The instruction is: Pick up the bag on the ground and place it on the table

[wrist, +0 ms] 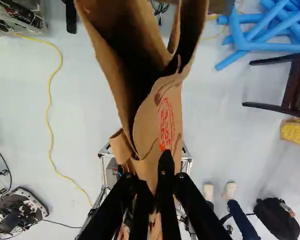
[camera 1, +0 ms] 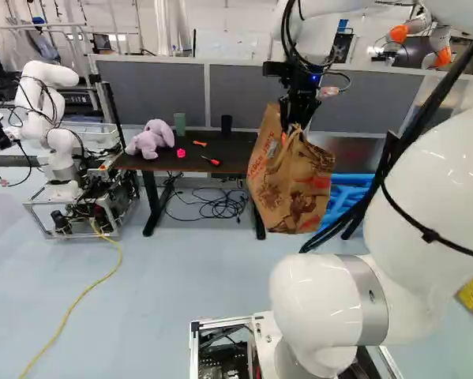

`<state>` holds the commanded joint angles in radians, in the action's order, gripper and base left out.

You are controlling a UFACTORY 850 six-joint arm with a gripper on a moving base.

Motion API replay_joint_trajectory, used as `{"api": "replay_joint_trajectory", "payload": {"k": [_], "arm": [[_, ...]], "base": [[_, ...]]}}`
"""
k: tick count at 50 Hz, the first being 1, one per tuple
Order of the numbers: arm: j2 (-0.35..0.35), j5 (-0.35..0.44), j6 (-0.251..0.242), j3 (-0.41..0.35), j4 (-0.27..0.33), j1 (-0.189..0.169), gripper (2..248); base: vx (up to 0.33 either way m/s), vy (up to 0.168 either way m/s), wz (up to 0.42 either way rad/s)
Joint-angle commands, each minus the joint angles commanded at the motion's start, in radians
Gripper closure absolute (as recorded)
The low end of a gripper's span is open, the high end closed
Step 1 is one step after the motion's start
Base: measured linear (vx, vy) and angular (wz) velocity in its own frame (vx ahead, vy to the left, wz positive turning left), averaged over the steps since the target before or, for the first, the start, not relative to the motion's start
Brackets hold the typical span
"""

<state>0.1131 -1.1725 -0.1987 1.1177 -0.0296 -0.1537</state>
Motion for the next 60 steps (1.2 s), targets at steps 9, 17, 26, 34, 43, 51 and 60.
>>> {"api": "replay_joint_trajectory", "payload": {"k": [9, 17, 26, 34, 43, 51, 60], "arm": [[0.0, 0.0, 0.0, 0.0, 0.0, 0.0, 229], [0.0, 0.0, 0.0, 0.0, 0.0, 0.0, 229], [0.0, 0.0, 0.0, 0.0, 0.0, 0.0, 229], [0.0, 0.0, 0.0, 0.0, 0.0, 0.0, 229], [0.0, 0.0, 0.0, 0.0, 0.0, 0.0, 229], [0.0, 0.0, 0.0, 0.0, 0.0, 0.0, 229], [0.0, 0.0, 0.0, 0.0, 0.0, 0.0, 229]], "base": [[0.161, -0.093, -0.003], [0.161, -0.087, 0.004], [0.172, -0.06, -0.015], [0.167, -0.032, -0.005], [0.165, -0.031, -0.007], [0.154, -0.04, 0.005], [0.147, -0.049, 0.0]]}}
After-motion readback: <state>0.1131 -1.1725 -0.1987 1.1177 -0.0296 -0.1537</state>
